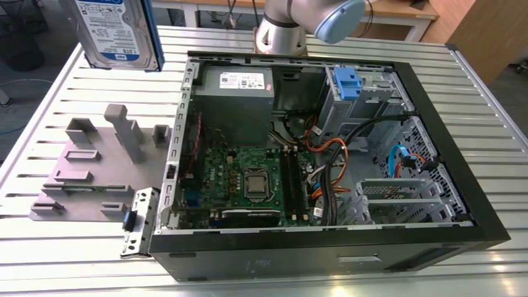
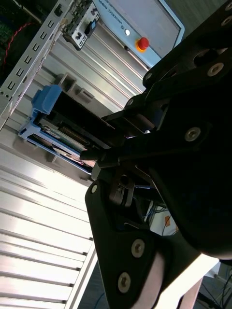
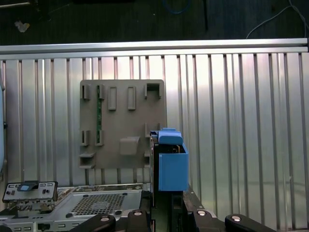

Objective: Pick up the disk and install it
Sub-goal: 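Pick up the disk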

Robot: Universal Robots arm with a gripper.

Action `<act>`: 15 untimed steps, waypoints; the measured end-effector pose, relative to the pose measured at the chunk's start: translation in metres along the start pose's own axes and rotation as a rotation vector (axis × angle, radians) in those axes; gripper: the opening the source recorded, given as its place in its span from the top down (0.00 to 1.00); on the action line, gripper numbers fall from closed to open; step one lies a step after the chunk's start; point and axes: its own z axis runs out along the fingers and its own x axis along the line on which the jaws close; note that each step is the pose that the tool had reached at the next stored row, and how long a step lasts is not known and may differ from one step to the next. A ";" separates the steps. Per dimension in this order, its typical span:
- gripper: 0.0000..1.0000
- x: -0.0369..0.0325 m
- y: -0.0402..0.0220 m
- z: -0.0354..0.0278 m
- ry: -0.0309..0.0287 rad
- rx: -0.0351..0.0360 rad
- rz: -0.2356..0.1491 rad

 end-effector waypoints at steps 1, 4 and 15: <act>0.65 -0.0001 -0.0012 0.0000 0.0000 0.0001 0.000; 0.65 -0.0002 -0.0048 -0.0001 0.0000 0.0000 0.000; 0.65 -0.0010 -0.0197 -0.0002 0.0000 0.0000 0.000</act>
